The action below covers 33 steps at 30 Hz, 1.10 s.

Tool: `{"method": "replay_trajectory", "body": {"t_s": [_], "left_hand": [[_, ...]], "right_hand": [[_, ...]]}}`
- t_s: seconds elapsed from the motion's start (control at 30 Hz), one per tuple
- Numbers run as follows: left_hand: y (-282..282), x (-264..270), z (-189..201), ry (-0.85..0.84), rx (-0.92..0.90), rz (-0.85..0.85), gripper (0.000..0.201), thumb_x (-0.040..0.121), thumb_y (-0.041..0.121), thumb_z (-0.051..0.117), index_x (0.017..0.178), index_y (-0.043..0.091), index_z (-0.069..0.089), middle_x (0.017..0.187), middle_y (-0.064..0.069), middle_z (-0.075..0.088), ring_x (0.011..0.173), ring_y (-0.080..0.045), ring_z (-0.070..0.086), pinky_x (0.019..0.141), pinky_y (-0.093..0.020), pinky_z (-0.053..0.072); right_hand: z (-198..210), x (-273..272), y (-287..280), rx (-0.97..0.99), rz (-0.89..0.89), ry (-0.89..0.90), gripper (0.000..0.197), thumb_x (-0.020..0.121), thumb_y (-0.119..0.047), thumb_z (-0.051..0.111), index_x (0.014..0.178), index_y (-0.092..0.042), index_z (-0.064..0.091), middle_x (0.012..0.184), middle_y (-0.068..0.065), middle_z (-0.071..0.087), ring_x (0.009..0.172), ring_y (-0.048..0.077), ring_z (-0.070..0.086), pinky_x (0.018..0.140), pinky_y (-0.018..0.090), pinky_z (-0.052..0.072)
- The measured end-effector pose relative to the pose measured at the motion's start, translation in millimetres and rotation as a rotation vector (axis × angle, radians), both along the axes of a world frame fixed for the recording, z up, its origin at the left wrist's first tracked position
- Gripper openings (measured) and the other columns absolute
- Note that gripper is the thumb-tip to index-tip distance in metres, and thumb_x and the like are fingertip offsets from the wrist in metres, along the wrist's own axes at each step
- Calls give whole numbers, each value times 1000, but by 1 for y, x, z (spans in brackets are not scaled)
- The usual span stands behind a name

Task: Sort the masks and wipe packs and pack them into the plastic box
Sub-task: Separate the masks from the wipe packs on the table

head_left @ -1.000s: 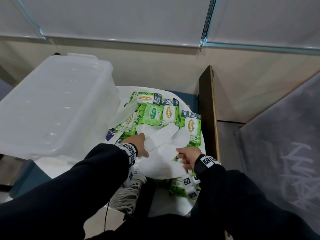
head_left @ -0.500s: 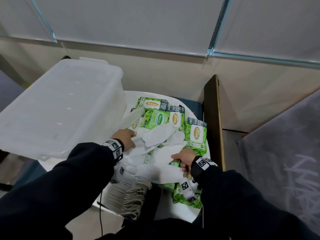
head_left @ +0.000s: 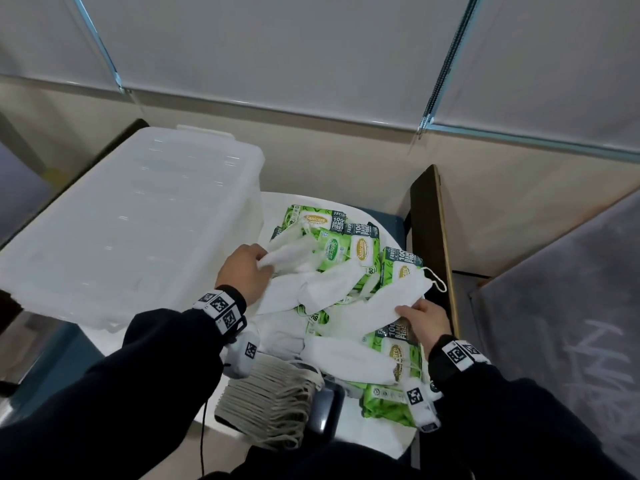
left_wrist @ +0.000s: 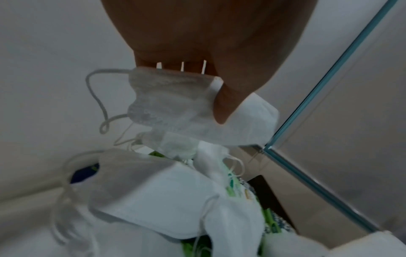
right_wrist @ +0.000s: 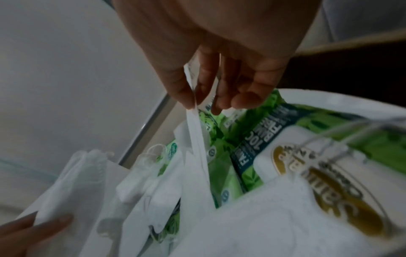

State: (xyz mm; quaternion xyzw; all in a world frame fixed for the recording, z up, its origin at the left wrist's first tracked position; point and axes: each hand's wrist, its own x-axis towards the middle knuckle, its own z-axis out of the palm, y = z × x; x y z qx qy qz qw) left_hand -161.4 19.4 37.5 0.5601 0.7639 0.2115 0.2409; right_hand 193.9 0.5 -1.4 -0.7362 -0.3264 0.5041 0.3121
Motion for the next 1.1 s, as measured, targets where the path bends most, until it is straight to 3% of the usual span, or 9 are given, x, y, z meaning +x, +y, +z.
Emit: {"method": "replay_trajectory", "body": {"t_s": [0.13, 0.23, 0.4, 0.53, 0.63, 0.8, 0.93, 1.03, 1.1], "left_hand": [[-9, 8, 10, -193, 93, -25, 9, 89, 28, 74, 92, 26, 66, 92, 4, 69, 85, -20, 64, 69, -32, 46], [-17, 16, 18, -330, 132, -27, 12, 86, 27, 77, 96, 27, 69, 89, 9, 73, 82, -14, 69, 73, -32, 55], [-23, 40, 26, -476, 194, -31, 19, 84, 26, 81, 82, 21, 63, 79, 6, 69, 68, -13, 60, 65, -26, 47], [-28, 67, 39, -411, 231, -215, 26, 92, 22, 66, 78, 23, 45, 68, 9, 51, 61, -8, 44, 60, -29, 37], [-29, 81, 46, -410, 218, -286, 19, 86, 29, 60, 82, 27, 42, 73, -3, 60, 68, -22, 57, 64, -40, 50], [-32, 98, 44, -43, 407, -651, 30, 79, 32, 72, 98, 27, 49, 110, 7, 53, 97, -19, 53, 79, -42, 49], [-35, 105, 21, 66, 315, -764, 61, 69, 67, 79, 110, 28, 58, 130, 6, 49, 111, -20, 49, 91, -37, 46], [-40, 107, 18, -5, 296, -751, 69, 64, 73, 80, 113, 30, 58, 125, 12, 49, 112, -13, 47, 93, -29, 42], [-43, 110, 19, -111, 273, -710, 56, 73, 68, 78, 112, 32, 62, 120, 16, 51, 110, -8, 50, 94, -24, 43]], "right_hand": [[26, -11, 1, 138, -149, 192, 5, 97, -5, 61, 99, -1, 63, 98, 13, 73, 79, 24, 69, 65, 38, 62], [44, -24, 1, 180, -287, 402, 10, 100, -5, 52, 103, -9, 61, 104, 13, 70, 88, 29, 70, 70, 46, 63], [49, -48, -7, 155, -342, 657, 35, 101, 2, 45, 128, -14, 59, 116, 15, 73, 98, 35, 73, 68, 48, 64], [47, -66, -18, 107, -311, 797, 41, 98, 8, 45, 134, -9, 57, 122, 18, 72, 96, 34, 74, 66, 45, 63], [44, -75, -24, 89, -304, 879, 38, 98, 5, 48, 132, -7, 58, 126, 20, 70, 109, 39, 71, 74, 49, 64], [48, -78, -31, 81, -273, 919, 16, 100, -11, 53, 111, -8, 65, 86, 9, 67, 87, 31, 69, 82, 50, 61], [53, -74, -39, 80, -212, 965, 40, 101, -14, 48, 135, 0, 62, 113, 14, 73, 101, 32, 71, 71, 43, 59], [53, -64, -43, 85, -179, 972, 42, 97, -11, 53, 137, -1, 61, 124, 17, 71, 108, 35, 70, 79, 47, 59], [48, -57, -43, 93, -175, 958, 42, 98, -10, 55, 139, -4, 61, 128, 18, 71, 104, 34, 72, 76, 45, 61]]}}
